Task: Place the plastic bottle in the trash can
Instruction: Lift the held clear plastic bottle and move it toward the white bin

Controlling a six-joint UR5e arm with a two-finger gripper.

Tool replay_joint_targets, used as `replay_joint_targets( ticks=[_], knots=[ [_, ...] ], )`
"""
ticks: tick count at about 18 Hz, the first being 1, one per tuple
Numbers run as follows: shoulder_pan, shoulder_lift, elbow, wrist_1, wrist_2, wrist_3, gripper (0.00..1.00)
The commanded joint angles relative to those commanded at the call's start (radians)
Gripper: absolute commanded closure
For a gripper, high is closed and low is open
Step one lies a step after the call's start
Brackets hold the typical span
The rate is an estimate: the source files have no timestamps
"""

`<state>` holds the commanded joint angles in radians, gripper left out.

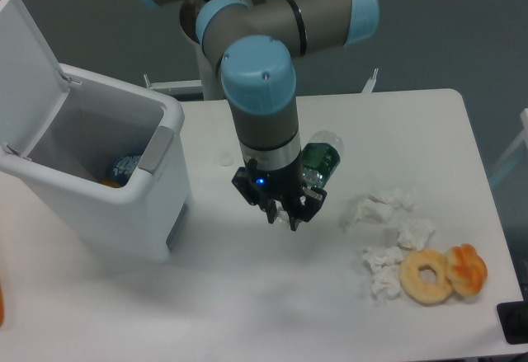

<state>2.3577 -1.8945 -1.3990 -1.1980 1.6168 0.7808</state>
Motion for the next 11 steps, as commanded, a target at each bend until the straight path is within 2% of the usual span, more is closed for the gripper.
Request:
replay_joint_targets(
  ticks=[2, 5, 7, 8, 11],
  knots=[
    [-0.002, 0.005, 0.006, 0.0, -0.02, -0.003, 0.9],
    [0.002, 0.052, 0.012, 0.002, -0.066, -0.018, 0.91],
    [-0.002, 0.06, 0.014, 0.009, -0.138, -0.063, 0.94],
    [-0.005, 0.083, 0.02, 0.012, -0.17, -0.101, 0.94],
    [-0.02, 0.121, 0.034, 0.057, -0.195, -0.13, 0.93]
  ],
)
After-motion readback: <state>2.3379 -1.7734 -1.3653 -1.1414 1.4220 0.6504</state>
